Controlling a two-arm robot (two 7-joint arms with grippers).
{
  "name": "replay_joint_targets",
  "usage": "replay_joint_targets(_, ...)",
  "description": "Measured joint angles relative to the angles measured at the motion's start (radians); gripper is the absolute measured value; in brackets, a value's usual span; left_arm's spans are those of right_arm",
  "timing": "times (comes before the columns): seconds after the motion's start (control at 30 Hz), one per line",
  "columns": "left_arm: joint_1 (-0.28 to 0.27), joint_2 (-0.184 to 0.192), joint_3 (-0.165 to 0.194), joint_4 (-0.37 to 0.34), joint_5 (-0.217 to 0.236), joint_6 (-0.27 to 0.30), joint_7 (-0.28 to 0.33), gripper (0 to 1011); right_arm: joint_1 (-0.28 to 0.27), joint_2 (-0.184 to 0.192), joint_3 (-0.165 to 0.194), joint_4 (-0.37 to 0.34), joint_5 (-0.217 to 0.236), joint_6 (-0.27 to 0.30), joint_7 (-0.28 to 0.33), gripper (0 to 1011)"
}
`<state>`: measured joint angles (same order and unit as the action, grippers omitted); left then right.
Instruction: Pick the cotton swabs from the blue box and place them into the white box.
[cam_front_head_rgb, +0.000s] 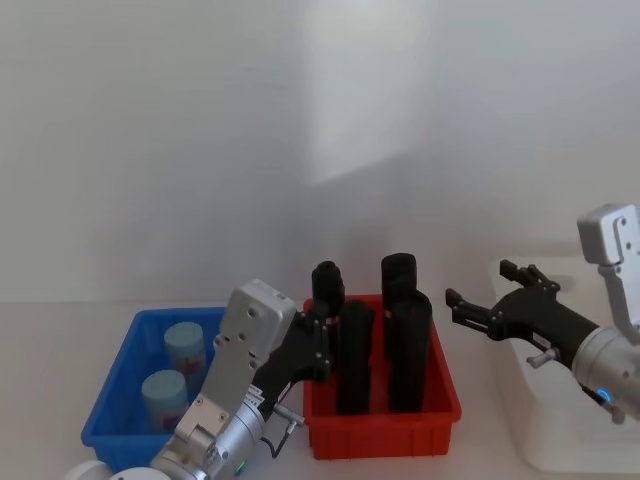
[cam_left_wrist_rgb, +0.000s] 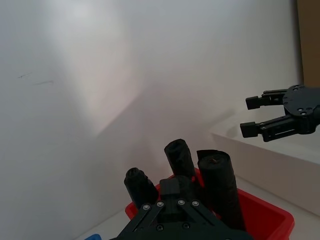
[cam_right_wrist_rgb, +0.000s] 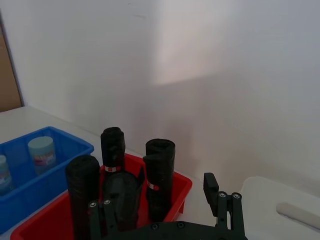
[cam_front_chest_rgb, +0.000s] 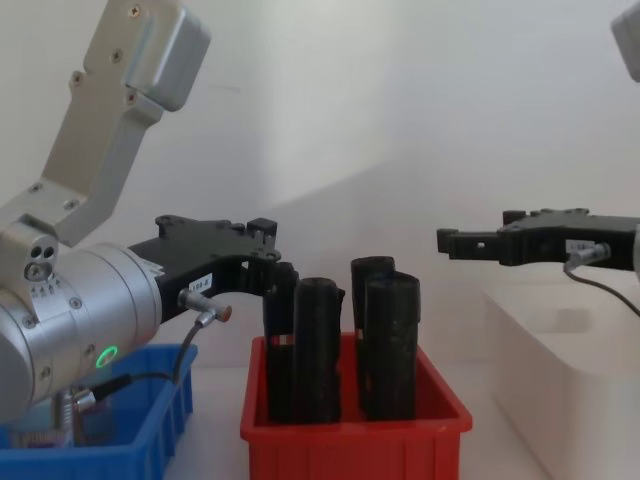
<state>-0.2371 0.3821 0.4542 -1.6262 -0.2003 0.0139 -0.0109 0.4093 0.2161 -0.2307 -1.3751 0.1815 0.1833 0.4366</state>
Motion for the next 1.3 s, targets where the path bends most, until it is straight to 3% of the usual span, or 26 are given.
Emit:
replay_joint_targets(0.27, 0.000, 0.000, 0.000, 0.000, 0.000, 0.000, 0.000, 0, 0.080, -0.006, 0.004, 0.078, -0.002, 0.093, 0.155, 1002)
replay_joint_targets(0.73, 0.000, 0.000, 0.000, 0.000, 0.000, 0.000, 0.000, 0, 0.145, 0.019, 0.010, 0.127, -0.024, 0.258, 0.400, 1002)
replay_joint_targets(1.0, 0.000, 0.000, 0.000, 0.000, 0.000, 0.000, 0.000, 0, 0.175, 0.024, 0.002, 0.168, -0.057, 0.280, 0.458, 1002)
replay_joint_targets(1.3, 0.000, 0.000, 0.000, 0.000, 0.000, 0.000, 0.000, 0, 0.212, 0.015, -0.015, 0.238, -0.084, 0.252, 0.474, 1002)
